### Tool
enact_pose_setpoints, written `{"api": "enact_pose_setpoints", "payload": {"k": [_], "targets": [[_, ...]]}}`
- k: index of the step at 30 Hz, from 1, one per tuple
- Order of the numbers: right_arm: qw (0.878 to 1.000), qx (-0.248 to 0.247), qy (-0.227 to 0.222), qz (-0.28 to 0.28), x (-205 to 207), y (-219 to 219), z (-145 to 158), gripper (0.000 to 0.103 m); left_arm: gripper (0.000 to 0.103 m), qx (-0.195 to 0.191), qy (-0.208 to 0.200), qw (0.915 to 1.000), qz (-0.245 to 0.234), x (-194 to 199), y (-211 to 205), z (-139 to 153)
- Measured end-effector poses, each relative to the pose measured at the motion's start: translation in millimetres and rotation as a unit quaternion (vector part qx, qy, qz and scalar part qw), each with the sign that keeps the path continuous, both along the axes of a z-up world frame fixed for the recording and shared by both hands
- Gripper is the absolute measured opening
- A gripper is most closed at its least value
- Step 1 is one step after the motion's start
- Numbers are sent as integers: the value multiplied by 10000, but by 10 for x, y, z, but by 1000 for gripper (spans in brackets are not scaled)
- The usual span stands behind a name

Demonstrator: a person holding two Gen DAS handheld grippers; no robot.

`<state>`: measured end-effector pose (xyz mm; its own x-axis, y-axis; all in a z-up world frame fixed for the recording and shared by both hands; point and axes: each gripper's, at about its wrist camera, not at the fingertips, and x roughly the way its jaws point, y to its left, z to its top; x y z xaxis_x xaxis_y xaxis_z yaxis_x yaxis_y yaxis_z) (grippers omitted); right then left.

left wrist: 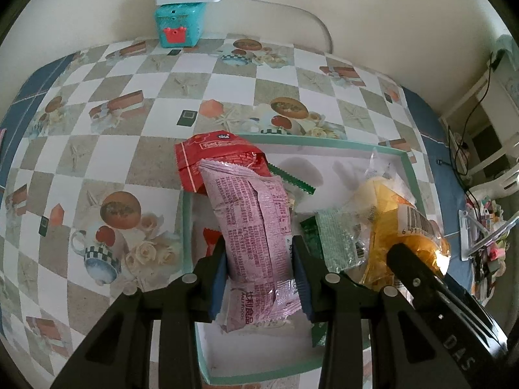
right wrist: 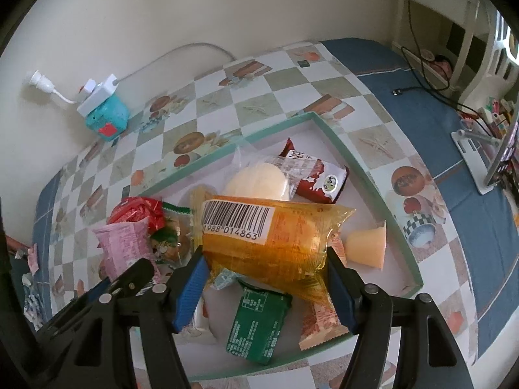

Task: Organize snacks
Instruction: 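Carry the pink bag and orange cake over the tray and release both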

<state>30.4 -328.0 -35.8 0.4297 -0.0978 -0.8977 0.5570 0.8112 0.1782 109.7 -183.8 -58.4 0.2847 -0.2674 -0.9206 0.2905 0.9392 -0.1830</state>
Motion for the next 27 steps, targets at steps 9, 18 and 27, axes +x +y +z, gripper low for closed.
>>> {"api": "enact_pose_setpoints", "payload": {"k": [9,18,27], "targets": [[10000,-33,63,33,22,38,-15,72,40,-155,41,9999,38,20,76,30],[10000,-18,18,8,8,16,15,74,53,-159,32,9998,70,23,121,59],[10000,-50,-4,29,-18,18,45,80,73,-109,-134,9994,283,44,248,153]]}}
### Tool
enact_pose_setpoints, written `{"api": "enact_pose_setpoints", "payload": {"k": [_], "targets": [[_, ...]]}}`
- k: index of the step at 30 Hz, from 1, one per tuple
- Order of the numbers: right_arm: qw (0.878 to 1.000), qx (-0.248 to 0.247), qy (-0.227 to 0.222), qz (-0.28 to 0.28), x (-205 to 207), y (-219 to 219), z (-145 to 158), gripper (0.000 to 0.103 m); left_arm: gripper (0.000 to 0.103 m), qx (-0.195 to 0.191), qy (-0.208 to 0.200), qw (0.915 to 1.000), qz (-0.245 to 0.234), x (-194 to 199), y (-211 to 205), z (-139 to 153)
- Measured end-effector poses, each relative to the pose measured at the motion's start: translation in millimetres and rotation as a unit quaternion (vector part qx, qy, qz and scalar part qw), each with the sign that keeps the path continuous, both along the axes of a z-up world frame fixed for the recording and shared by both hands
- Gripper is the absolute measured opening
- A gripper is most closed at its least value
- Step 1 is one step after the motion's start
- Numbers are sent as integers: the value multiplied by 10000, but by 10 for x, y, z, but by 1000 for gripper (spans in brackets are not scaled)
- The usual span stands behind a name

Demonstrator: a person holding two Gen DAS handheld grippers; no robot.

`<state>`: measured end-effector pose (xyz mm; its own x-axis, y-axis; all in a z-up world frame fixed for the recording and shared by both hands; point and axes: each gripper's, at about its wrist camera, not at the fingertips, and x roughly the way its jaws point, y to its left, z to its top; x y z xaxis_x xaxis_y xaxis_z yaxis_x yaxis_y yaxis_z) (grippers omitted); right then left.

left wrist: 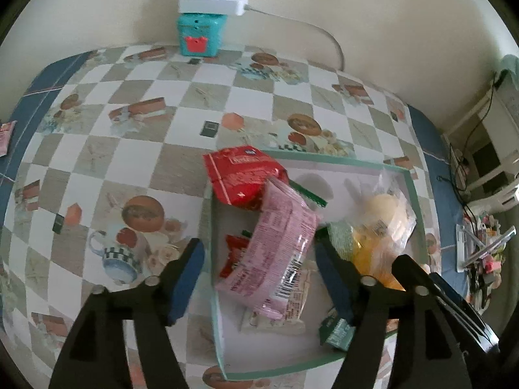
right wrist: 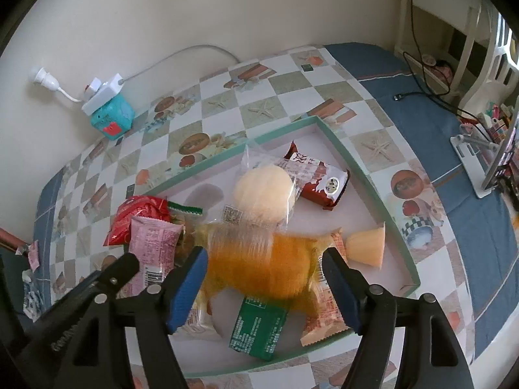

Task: Organize snacks
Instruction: 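Carry the pink bag and orange cake over the tray and release both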

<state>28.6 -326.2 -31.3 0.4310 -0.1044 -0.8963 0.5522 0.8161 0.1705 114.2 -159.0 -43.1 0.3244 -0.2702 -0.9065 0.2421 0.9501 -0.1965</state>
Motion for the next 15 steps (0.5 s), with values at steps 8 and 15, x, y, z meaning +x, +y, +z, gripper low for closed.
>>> {"api": "enact_pose_setpoints", "payload": {"k": [8,15], "targets": [[9999,-65,-18,105,15,36,6,85,88,295,-182,9993,138,22,79,14],[9999,-50,-4,87,7,12,-27,103,101,549,-364,9972,360,46,195,44]]}}
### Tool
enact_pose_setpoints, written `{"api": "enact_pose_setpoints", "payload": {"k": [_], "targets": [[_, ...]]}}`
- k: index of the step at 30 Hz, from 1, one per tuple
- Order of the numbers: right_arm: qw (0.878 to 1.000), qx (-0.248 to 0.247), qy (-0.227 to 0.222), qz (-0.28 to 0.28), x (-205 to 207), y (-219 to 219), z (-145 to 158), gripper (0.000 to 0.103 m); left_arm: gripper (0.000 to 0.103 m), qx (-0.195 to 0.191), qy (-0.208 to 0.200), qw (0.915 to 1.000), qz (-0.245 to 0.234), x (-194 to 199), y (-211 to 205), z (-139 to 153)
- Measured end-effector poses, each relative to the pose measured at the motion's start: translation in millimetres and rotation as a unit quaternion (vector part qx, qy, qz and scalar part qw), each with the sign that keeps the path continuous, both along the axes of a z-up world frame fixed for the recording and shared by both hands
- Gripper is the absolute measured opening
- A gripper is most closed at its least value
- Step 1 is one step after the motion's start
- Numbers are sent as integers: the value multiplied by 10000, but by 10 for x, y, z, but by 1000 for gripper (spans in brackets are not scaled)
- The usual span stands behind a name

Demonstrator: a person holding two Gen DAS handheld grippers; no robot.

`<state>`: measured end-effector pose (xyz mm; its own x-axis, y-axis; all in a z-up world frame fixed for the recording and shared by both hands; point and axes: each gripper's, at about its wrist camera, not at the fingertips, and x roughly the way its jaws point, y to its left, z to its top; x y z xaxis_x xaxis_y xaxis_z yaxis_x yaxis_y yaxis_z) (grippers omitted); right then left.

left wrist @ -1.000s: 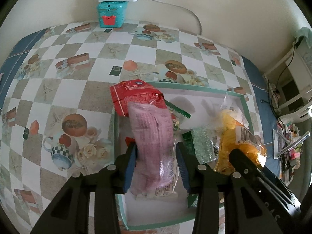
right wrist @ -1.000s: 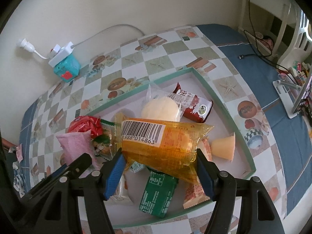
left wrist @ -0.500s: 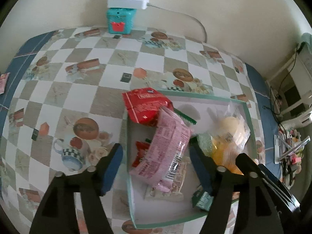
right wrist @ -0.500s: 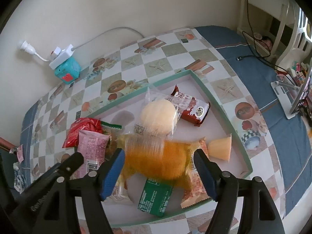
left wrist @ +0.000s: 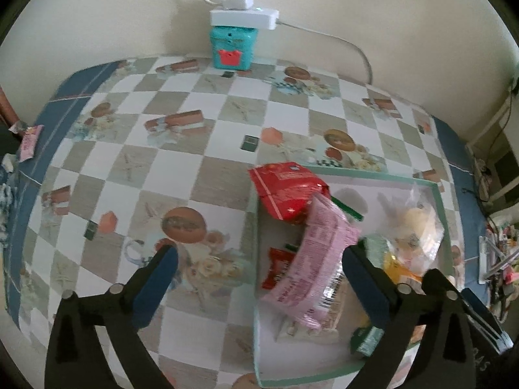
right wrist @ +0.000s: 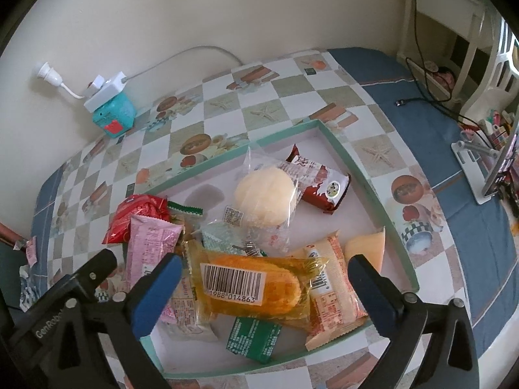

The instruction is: Organize snacks

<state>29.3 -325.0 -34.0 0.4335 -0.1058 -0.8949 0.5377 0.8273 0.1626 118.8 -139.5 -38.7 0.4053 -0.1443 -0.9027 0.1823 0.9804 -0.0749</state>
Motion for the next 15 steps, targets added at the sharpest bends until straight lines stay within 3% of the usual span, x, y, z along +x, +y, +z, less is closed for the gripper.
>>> {"api": "enact_pose_setpoints", "payload": {"k": [8,15], "targets": [[9999,-75,-43,92,-28,54,48,103,101,197,-161,9997,66,-33,65,39],[9997,-154,-123,135,-86,108,129,103,101,499,-563,9971,126,-138,82,166]]}}
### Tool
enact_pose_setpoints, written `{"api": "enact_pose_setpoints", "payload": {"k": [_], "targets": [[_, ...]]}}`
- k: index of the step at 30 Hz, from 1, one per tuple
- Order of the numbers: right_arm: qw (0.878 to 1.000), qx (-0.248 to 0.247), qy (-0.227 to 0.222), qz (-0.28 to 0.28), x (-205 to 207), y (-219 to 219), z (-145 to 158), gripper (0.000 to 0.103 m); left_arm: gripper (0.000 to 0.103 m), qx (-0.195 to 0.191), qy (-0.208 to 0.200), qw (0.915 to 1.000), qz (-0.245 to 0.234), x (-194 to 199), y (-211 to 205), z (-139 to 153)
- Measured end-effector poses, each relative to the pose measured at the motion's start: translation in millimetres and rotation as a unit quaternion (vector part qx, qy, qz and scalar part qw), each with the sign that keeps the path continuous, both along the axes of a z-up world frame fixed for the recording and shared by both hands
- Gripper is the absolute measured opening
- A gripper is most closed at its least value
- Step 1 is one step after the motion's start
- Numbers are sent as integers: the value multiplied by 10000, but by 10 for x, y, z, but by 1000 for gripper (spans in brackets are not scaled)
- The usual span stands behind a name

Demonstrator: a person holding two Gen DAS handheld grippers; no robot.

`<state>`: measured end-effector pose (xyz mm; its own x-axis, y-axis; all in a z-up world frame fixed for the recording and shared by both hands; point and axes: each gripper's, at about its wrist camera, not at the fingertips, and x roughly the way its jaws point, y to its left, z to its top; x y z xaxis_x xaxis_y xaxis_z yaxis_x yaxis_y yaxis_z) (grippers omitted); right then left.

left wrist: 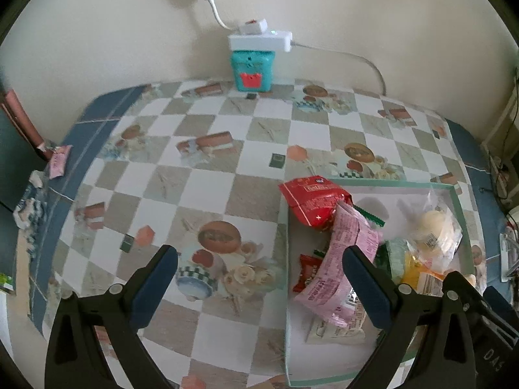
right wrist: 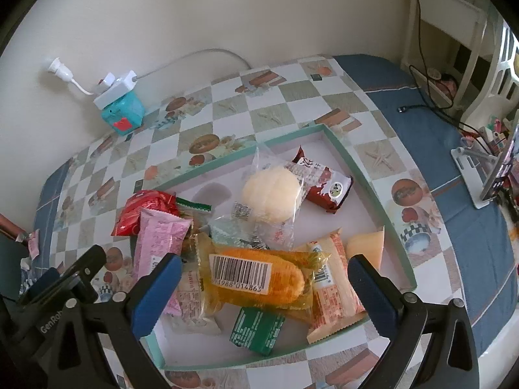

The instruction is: Organize snacks

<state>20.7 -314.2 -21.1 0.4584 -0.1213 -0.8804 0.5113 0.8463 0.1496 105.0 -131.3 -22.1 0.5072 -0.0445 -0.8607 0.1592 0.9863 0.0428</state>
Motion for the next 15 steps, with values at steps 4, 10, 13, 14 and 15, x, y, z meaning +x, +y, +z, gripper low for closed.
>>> {"api": "enact_pose_setpoints", "payload": {"k": [4,10,13,14,15], "targets": [[9999,-82,-49,43,-36,46,44,103,101,-1,-49,9999,109,-47,71,31],[9997,-215,-118,91,-132,145,103,103,101,193,-116,9991,362,-178,213,76],[9993,-310,-164,150,-189,218,142,103,101,212,-10,9990,383,-263,288,58],[9991,-337,-183,175,-211,241,151,103,101,232,-13,9990,392,-287,303,56],[9990,-361,-196,193,-237,264,157,103,101,270,-20,9989,390,-321,324,57]]}}
